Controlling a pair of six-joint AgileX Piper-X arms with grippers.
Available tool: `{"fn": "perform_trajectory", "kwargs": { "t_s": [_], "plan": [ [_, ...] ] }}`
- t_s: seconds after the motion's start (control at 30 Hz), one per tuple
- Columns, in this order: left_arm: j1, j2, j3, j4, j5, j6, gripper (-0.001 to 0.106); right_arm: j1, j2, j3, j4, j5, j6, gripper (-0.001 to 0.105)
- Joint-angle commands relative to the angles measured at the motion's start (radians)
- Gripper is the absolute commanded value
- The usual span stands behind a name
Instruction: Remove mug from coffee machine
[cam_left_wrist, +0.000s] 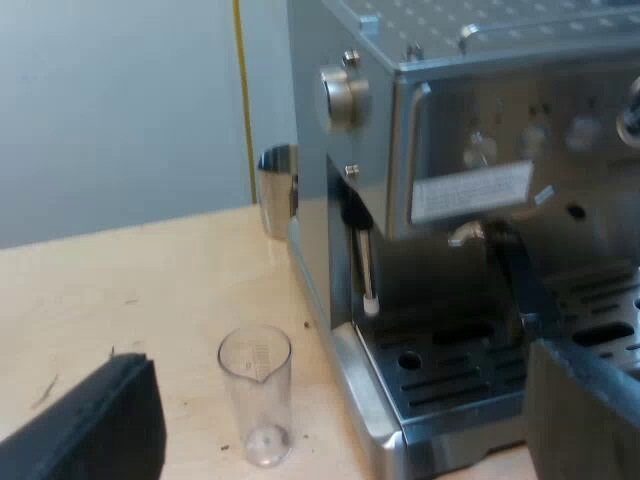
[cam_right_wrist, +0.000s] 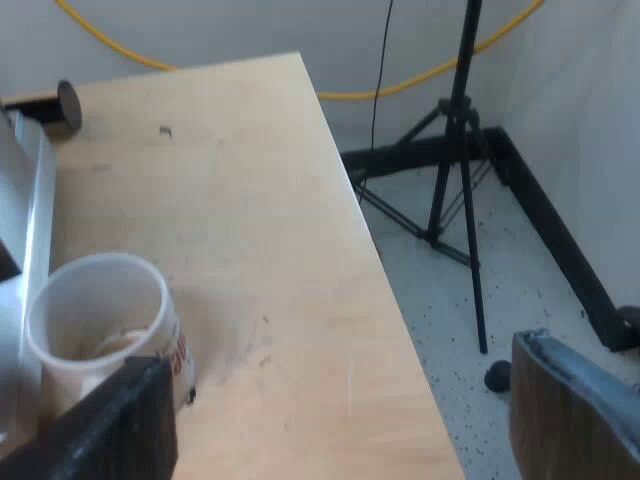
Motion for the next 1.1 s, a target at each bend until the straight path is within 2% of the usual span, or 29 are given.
{"fn": "perform_trajectory", "kwargs": {
  "t_s": [0.03,0.3,0.73,0.93,1.1],
  "plan": [
    [-0.001,-0.055,-0.006,0.067,-0.014,0.002,0.087,-0.002,-0.049,0.005,0.044,-0.005,-0.013,0.07],
    [-0.001,-0.183,-0.006,0.226,-0.014,0.002,0.087,-0.002,-0.203,0.037,0.159,-0.005,-0.006,0.07],
    [-0.001,-0.327,-0.007,0.284,0.039,0.002,0.087,-0.002,-0.468,0.101,0.31,0.0,-0.004,0.07],
    [-0.001,-0.324,-0.016,0.377,0.053,0.002,0.087,-0.002,-0.466,0.098,0.369,0.048,0.004,0.07],
    [-0.001,-0.324,-0.012,0.402,0.047,0.002,0.087,-0.002,-0.466,0.098,0.365,0.047,0.006,0.07]
  ]
}}
